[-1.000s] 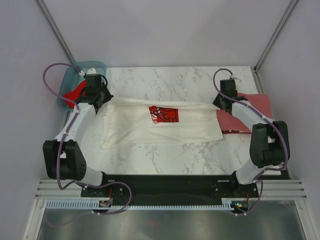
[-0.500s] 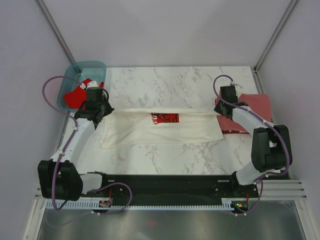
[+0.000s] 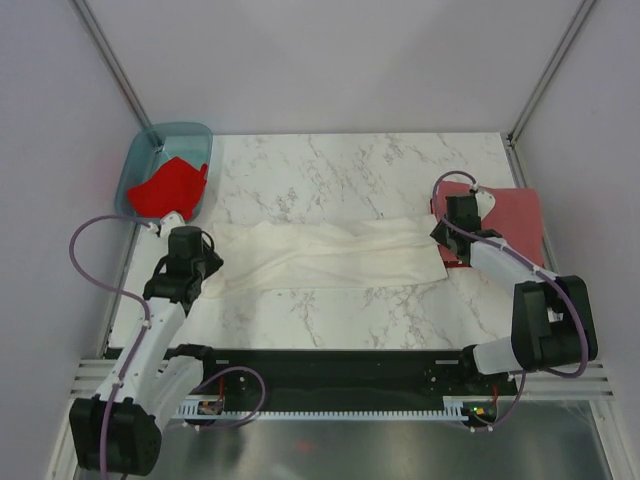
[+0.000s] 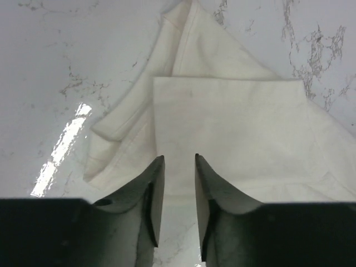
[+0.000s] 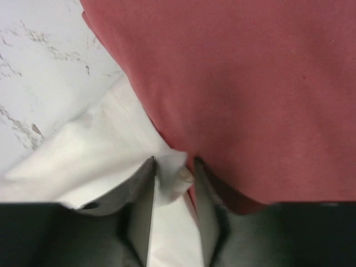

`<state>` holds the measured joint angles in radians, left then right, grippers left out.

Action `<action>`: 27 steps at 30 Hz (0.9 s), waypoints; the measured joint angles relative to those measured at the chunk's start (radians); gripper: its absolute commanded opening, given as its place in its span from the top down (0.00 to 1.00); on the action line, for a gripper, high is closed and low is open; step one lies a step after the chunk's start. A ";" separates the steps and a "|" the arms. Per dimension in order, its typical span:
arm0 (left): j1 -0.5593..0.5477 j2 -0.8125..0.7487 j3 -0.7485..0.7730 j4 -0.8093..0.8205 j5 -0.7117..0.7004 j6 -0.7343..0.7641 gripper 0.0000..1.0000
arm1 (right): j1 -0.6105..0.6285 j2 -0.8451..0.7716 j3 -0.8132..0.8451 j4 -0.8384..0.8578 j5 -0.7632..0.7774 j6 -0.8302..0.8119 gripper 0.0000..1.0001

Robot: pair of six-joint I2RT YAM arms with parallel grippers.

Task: Fold and stack the t-shirts
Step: Fold the tshirt

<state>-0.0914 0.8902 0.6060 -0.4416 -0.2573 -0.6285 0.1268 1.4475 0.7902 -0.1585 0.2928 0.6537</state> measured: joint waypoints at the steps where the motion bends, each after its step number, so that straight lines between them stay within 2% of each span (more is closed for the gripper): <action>1: 0.000 -0.040 -0.019 -0.002 -0.005 -0.015 0.54 | 0.000 -0.021 -0.026 0.018 0.001 0.003 0.43; 2: 0.000 -0.071 -0.030 -0.007 -0.009 -0.024 0.43 | 0.000 -0.042 -0.050 0.029 0.004 0.000 0.37; 3: 0.000 -0.112 -0.041 -0.010 -0.013 -0.032 0.36 | 0.002 -0.064 -0.072 0.041 0.004 -0.003 0.34; 5: 0.000 -0.183 -0.056 -0.012 -0.019 -0.051 0.23 | 0.010 -0.111 -0.108 0.069 0.004 -0.008 0.34; 6: 0.000 -0.209 -0.058 -0.013 -0.022 -0.060 0.21 | 0.018 -0.131 -0.119 0.076 0.006 -0.012 0.35; 10: 0.000 -0.230 -0.058 0.007 -0.020 -0.068 0.21 | 0.083 -0.181 -0.116 0.095 0.030 -0.041 0.38; 16: 0.000 -0.054 -0.060 0.112 0.048 -0.069 0.21 | 0.240 -0.133 0.005 0.090 0.037 -0.090 0.42; 21: 0.000 0.142 -0.057 0.224 0.104 -0.069 0.21 | 0.256 -0.018 0.106 0.092 0.026 -0.104 0.47; 25: 0.000 0.283 -0.022 0.269 0.111 -0.070 0.24 | 0.256 0.083 0.120 0.087 0.026 -0.090 0.57; 27: 0.000 0.326 -0.005 0.283 0.110 -0.072 0.24 | 0.256 0.126 0.120 0.083 0.026 -0.073 0.59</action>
<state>-0.0917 1.2160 0.6006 -0.1589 -0.1471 -0.7010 0.3824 1.5734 0.9104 -0.0757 0.3183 0.5804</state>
